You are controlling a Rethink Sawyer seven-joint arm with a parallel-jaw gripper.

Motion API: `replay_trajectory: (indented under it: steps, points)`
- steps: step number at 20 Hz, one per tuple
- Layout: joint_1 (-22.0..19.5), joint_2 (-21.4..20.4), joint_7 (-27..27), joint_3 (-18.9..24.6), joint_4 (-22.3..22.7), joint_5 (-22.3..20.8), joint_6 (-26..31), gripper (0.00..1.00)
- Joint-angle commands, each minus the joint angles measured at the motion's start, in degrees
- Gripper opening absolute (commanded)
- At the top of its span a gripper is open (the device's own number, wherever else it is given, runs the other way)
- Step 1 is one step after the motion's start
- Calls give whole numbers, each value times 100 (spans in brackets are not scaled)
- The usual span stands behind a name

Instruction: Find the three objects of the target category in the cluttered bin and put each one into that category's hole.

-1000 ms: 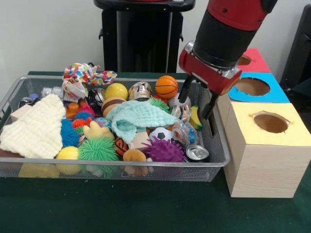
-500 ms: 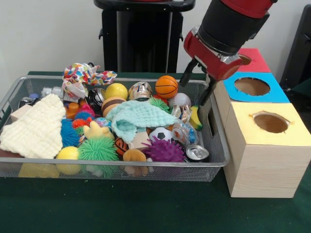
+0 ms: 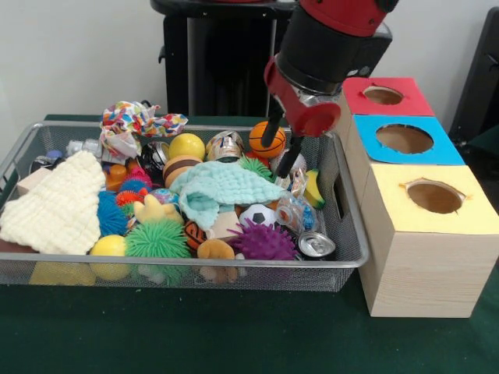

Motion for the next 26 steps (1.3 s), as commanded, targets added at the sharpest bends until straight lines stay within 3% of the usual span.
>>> replay_trajectory:
  steps: [1, 6, 20, 26]
  points:
    - [-369, 400, 1681, 234, 910, 552, -848, 100]
    - [-441, 620, 1641, 314, 1045, 925, -1023, 100]
    - [478, 1091, 2130, -255, 707, 1508, -348, 100]
    - [739, 1273, 2156, -434, 601, 1624, -381, 100]
